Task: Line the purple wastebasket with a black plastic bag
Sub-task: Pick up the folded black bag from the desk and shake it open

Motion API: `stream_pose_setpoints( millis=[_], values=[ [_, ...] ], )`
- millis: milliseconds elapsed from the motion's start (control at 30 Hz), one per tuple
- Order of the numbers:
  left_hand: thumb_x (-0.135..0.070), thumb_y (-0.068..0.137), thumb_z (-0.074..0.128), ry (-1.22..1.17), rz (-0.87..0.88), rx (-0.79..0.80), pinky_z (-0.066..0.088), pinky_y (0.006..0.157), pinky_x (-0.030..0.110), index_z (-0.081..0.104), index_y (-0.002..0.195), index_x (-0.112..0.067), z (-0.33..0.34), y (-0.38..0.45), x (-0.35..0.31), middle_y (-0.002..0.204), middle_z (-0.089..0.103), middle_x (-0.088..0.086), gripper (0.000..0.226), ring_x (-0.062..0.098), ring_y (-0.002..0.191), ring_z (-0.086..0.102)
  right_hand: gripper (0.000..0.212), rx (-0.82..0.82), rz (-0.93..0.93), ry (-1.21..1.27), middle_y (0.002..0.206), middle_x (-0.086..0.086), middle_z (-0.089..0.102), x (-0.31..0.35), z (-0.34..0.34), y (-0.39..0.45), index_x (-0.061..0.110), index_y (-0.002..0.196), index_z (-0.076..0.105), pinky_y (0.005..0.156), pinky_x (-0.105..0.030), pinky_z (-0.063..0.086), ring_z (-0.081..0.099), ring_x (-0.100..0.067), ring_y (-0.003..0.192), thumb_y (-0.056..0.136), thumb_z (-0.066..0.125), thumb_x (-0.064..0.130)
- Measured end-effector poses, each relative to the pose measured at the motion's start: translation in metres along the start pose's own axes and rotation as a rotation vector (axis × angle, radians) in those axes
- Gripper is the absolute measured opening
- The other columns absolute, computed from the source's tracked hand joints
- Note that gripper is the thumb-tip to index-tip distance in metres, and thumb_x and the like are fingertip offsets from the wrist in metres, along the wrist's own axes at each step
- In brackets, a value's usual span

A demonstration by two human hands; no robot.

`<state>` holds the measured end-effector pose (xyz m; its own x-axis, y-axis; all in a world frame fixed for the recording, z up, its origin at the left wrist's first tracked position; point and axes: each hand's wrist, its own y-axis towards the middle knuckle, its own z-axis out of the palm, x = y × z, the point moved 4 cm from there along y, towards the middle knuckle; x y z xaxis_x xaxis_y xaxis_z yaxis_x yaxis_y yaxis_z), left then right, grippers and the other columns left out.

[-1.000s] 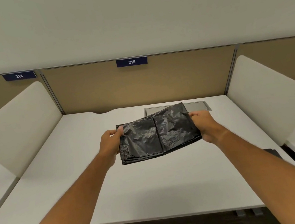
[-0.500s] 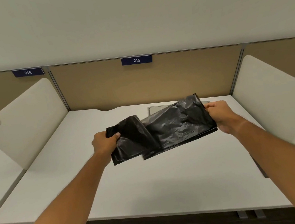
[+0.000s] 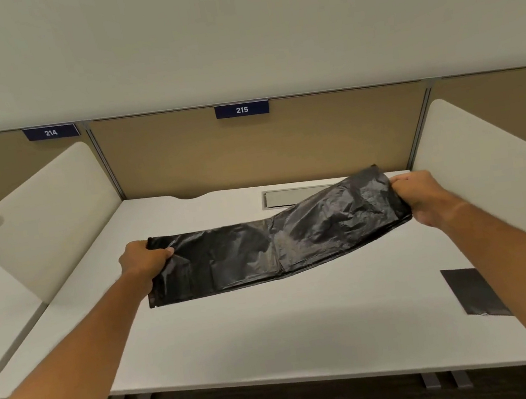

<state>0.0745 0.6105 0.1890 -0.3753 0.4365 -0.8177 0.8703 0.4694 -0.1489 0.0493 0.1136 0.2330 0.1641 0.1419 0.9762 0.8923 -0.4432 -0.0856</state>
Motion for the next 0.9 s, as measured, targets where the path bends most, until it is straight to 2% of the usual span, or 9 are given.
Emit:
stream_pose_setpoints(
  millis=[67, 133, 233, 333, 433, 533, 633, 800, 900],
  values=[
    [-0.021, 0.081, 0.076, -0.014, 0.065, -0.009, 0.05, 0.084, 0.036, 0.065, 0.114, -0.003, 0.008, -0.01, -0.019, 0.116, 0.065, 0.017, 0.038, 0.03, 0.097, 0.061, 0.011, 0.064, -0.036, 0.058, 0.067, -0.012, 0.067, 0.017, 0.017, -0.008, -0.01, 0.084, 0.07, 0.056, -0.031, 0.056, 0.063, -0.02, 0.053, 0.08, 0.059, -0.011],
    [-0.024, 0.08, 0.077, -0.046, 0.152, 0.03, 0.049, 0.089, 0.034, 0.067, 0.113, -0.005, 0.024, -0.027, -0.05, 0.115, 0.066, 0.012, 0.04, 0.026, 0.101, 0.061, 0.01, 0.123, -0.081, 0.09, 0.063, -0.011, 0.065, 0.039, 0.038, -0.017, -0.004, 0.08, 0.07, 0.05, -0.026, 0.054, 0.06, -0.015, 0.047, 0.082, 0.061, -0.009],
    [-0.03, 0.082, 0.075, -0.178, 0.334, 0.221, 0.053, 0.079, 0.031, 0.071, 0.098, -0.009, 0.053, -0.064, -0.108, 0.095, 0.068, 0.005, 0.028, 0.019, 0.087, 0.063, 0.015, 0.235, -0.143, 0.099, 0.053, -0.002, 0.066, 0.069, 0.074, -0.03, 0.002, 0.07, 0.069, 0.048, -0.023, 0.051, 0.059, -0.011, 0.043, 0.083, 0.065, -0.006],
    [-0.039, 0.086, 0.069, -0.371, 0.433, 0.458, 0.06, 0.069, 0.029, 0.067, 0.096, -0.002, 0.07, -0.099, -0.162, 0.08, 0.067, 0.006, 0.039, 0.017, 0.075, 0.067, 0.018, 0.331, -0.232, 0.061, 0.051, 0.001, 0.066, 0.093, 0.104, -0.044, 0.005, 0.067, 0.069, 0.046, -0.019, 0.05, 0.059, -0.007, 0.043, 0.083, 0.068, -0.004],
    [-0.046, 0.081, 0.072, -0.411, 0.466, 0.518, 0.057, 0.058, 0.025, 0.068, 0.087, -0.002, 0.073, -0.115, -0.197, 0.068, 0.069, 0.004, 0.045, 0.013, 0.06, 0.069, 0.016, 0.41, -0.304, 0.003, 0.054, 0.0, 0.068, 0.108, 0.122, -0.056, 0.007, 0.069, 0.071, 0.048, -0.021, 0.05, 0.062, -0.007, 0.047, 0.084, 0.069, 0.004],
    [-0.027, 0.084, 0.074, -0.359, 0.479, 0.5, 0.059, 0.059, 0.027, 0.068, 0.083, -0.001, 0.072, -0.116, -0.208, 0.071, 0.07, 0.01, 0.026, 0.017, 0.063, 0.071, 0.008, 0.447, -0.34, -0.031, 0.067, -0.008, 0.071, 0.117, 0.124, -0.062, 0.003, 0.079, 0.073, 0.053, -0.023, 0.053, 0.068, -0.012, 0.058, 0.084, 0.07, 0.008],
    [-0.007, 0.088, 0.067, -0.333, 0.483, 0.444, 0.06, 0.064, 0.029, 0.068, 0.08, -0.003, 0.066, -0.108, -0.205, 0.075, 0.068, 0.013, 0.009, 0.02, 0.068, 0.068, 0.012, 0.512, -0.302, -0.001, 0.072, -0.012, 0.071, 0.12, 0.121, -0.064, -0.004, 0.087, 0.072, 0.056, -0.025, 0.055, 0.068, -0.015, 0.06, 0.084, 0.071, 0.008],
    [-0.008, 0.088, 0.067, -0.113, 0.623, 0.255, 0.054, 0.053, 0.018, 0.071, 0.083, -0.007, 0.044, -0.093, -0.2, 0.071, 0.066, 0.006, 0.007, 0.012, 0.063, 0.064, 0.009, 0.406, -0.293, -0.083, 0.068, -0.009, 0.065, 0.125, 0.095, -0.053, 0.0, 0.084, 0.071, 0.05, -0.019, 0.053, 0.059, -0.009, 0.049, 0.085, 0.07, 0.009],
    [-0.008, 0.088, 0.067, 0.11, 0.786, 0.142, 0.054, 0.059, 0.028, 0.072, 0.087, -0.005, 0.026, -0.085, -0.201, 0.069, 0.066, 0.007, 0.006, 0.017, 0.062, 0.062, 0.01, 0.345, -0.374, -0.228, 0.072, -0.008, 0.068, 0.133, 0.075, -0.041, -0.001, 0.093, 0.072, 0.051, -0.016, 0.054, 0.061, -0.005, 0.05, 0.084, 0.07, 0.003]
  ],
)
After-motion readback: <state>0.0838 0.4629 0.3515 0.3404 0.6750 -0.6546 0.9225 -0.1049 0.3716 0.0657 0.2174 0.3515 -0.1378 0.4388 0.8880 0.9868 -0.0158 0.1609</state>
